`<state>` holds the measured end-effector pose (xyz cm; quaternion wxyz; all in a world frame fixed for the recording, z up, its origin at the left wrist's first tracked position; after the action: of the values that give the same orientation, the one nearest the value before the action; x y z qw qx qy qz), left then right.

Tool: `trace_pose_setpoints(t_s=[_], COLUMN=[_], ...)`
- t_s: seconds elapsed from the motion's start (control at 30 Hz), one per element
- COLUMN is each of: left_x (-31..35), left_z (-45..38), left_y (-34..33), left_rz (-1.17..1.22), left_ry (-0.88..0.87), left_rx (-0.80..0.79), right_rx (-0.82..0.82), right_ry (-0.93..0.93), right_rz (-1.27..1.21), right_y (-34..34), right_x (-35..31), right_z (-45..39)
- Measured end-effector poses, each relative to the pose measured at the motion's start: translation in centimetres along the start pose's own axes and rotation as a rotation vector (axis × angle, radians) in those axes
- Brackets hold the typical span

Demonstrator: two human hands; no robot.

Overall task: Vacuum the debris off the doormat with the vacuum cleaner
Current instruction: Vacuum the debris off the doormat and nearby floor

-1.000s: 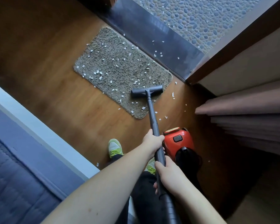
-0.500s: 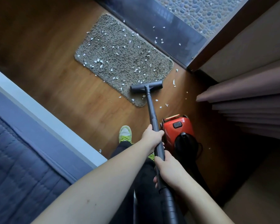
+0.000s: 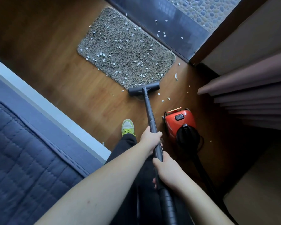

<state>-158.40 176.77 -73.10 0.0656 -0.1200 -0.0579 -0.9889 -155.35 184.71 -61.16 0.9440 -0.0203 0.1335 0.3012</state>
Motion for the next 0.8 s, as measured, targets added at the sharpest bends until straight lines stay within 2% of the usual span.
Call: trace_pose_setpoints(t_s=[0.23,0.53,0.8], left_x=[-1.8,-3.3,-4.5], left_z=[0.4,2.6,3.5], left_y=[0.5,-0.1,-0.6], left_rz=[0.037,0.079,0.093], left_ry=[0.002,0.016,0.046], left_rx=[0.004,-0.029,-0.039], right_rx=[0.017,0.012,0.011], right_ry=[0.004,-0.010,-0.004], right_rz=[0.140,0.027,0.032], right_y=[-1.2,-1.4,-1.3], right_x=[1.6,3.0,3.9], right_z=[-0.2,2.5,3.4])
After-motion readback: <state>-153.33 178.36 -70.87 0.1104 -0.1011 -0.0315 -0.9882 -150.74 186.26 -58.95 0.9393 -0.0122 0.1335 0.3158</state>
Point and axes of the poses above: each hand's wrist, its own z-axis away from the middle knuckle, its own y-axis out of the back of the hand, x = y × z, the point moved 5 cm from there along -z, towards the middle knuckle, and after that the axes turned 2 degrees about z, right-handed, at the moved point
